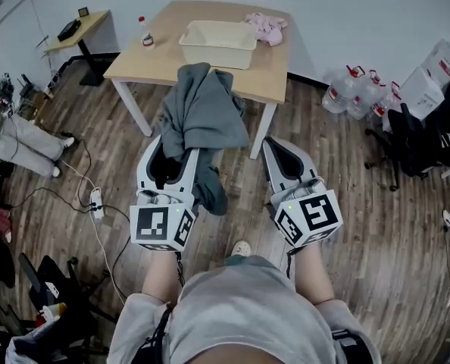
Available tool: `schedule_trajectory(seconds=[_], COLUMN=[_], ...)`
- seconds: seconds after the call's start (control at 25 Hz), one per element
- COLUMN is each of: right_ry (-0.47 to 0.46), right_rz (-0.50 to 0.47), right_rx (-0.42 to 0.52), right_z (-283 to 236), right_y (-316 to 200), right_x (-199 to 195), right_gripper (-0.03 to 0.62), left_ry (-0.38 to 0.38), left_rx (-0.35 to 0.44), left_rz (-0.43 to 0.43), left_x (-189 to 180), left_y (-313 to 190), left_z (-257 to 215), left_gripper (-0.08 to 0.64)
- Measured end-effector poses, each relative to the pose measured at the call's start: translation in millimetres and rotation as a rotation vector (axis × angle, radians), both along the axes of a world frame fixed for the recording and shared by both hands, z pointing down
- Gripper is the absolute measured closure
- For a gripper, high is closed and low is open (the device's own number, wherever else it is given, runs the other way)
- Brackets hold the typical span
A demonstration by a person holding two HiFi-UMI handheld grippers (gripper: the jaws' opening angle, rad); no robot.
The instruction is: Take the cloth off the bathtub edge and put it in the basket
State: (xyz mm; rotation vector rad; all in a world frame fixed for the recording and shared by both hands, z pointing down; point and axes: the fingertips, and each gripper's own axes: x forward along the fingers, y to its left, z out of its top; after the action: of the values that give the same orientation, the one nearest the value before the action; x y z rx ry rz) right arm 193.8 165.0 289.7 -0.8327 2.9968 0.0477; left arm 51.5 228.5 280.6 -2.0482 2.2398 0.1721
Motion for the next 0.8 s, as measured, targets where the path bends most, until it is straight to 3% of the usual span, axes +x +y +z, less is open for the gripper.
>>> schedule_trajectory(seconds=[0.4, 0.8], right_ry=[-0.002, -0.020], right_rz=[-0.035, -0.004], right_rx=[-0.034, -0.049], right_z=[12.1, 13.0], right_y=[-60.0, -111.3], right_x=[3.6, -28.8], right_gripper=[0.586, 0.586], left_ry=[0.002, 0.005], left_rx=[-0.008, -0.014], left_rz=[-0.038, -0.005], left_x=[6.6, -28.4], left_y=[-51.4, -106.1], left_z=[6.1, 6.9], left_gripper=[0.304, 0.304])
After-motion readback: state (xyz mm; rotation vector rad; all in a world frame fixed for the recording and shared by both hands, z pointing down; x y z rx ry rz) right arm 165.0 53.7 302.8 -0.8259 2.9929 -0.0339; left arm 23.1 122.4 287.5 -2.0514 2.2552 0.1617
